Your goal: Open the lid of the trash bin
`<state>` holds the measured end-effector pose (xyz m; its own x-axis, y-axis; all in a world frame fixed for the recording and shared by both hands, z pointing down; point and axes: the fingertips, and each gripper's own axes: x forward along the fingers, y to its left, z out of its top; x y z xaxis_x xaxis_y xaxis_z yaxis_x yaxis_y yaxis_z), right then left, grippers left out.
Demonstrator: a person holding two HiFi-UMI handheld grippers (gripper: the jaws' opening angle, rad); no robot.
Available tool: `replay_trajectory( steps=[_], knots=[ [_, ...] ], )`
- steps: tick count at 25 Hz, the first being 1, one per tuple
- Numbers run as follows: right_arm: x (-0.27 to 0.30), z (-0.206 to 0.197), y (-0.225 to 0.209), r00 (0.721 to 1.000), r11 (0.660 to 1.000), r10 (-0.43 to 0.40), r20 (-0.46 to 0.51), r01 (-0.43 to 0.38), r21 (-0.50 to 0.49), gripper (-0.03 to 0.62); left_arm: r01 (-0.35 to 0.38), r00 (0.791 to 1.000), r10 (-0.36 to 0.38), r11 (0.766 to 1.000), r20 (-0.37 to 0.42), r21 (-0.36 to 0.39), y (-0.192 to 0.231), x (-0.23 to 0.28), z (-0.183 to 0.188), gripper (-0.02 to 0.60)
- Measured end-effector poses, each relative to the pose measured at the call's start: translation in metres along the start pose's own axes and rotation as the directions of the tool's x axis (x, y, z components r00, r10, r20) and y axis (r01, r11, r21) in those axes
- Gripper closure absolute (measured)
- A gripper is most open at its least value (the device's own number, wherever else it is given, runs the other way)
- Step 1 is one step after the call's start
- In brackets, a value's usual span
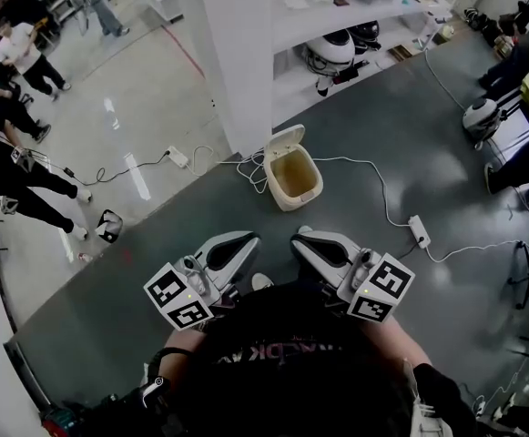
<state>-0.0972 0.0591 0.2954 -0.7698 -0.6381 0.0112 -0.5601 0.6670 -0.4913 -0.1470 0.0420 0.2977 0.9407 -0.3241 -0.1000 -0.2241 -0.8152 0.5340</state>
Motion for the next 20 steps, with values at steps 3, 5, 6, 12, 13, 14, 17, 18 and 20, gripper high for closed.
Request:
replay_trajectory(
  steps=[3, 5, 6, 12, 13, 14, 17, 18, 20],
  knots=[
    [0.003, -0.001, -0.002, 1.000, 1.000, 0.000, -0.006, 0.000, 0.008, 0.588, -0.007, 1.000, 0.007, 1.000, 0.003, -0.004, 0.003, -0.002, 0.000, 0.581],
    [0.006, -0.002, -0.002, 1.000, 1.000, 0.002, -0.014, -0.002, 0.007, 0.588, -0.009, 1.000, 0.009, 1.000, 0.006, -0.008, 0.005, -0.003, 0.000, 0.581],
    [0.008, -0.003, -0.002, 1.000, 1.000, 0.004, -0.018, -0.003, 0.006, 0.588, -0.010, 1.000, 0.010, 1.000, 0.008, -0.010, 0.007, -0.004, 0.000, 0.581],
    [0.018, -0.005, -0.004, 0.999, 1.000, 0.008, -0.043, -0.008, 0.008, 0.588, -0.023, 0.999, 0.024, 0.999, 0.023, -0.031, 0.017, -0.008, 0.004, 0.581],
    [0.019, -0.005, -0.005, 0.999, 1.000, 0.009, -0.046, -0.008, 0.008, 0.588, -0.025, 0.999, 0.026, 0.999, 0.025, -0.034, 0.018, -0.008, 0.004, 0.581],
    [0.019, -0.005, -0.005, 0.999, 1.000, 0.009, -0.048, -0.009, 0.008, 0.588, -0.027, 0.999, 0.028, 0.999, 0.026, -0.035, 0.019, -0.009, 0.004, 0.581],
    [0.020, -0.004, -0.007, 0.999, 1.000, 0.009, -0.048, -0.009, 0.010, 0.588, -0.026, 0.999, 0.027, 0.999, 0.023, -0.034, 0.020, -0.008, 0.005, 0.581],
    [0.020, -0.003, -0.008, 0.999, 1.000, 0.009, -0.047, -0.008, 0.011, 0.588, -0.024, 0.999, 0.025, 0.999, 0.022, -0.033, 0.020, -0.007, 0.005, 0.581],
    [0.019, -0.002, -0.009, 0.999, 1.000, 0.008, -0.046, -0.007, 0.011, 0.588, -0.020, 1.000, 0.021, 0.999, 0.019, -0.031, 0.020, -0.005, 0.005, 0.581]
  ],
)
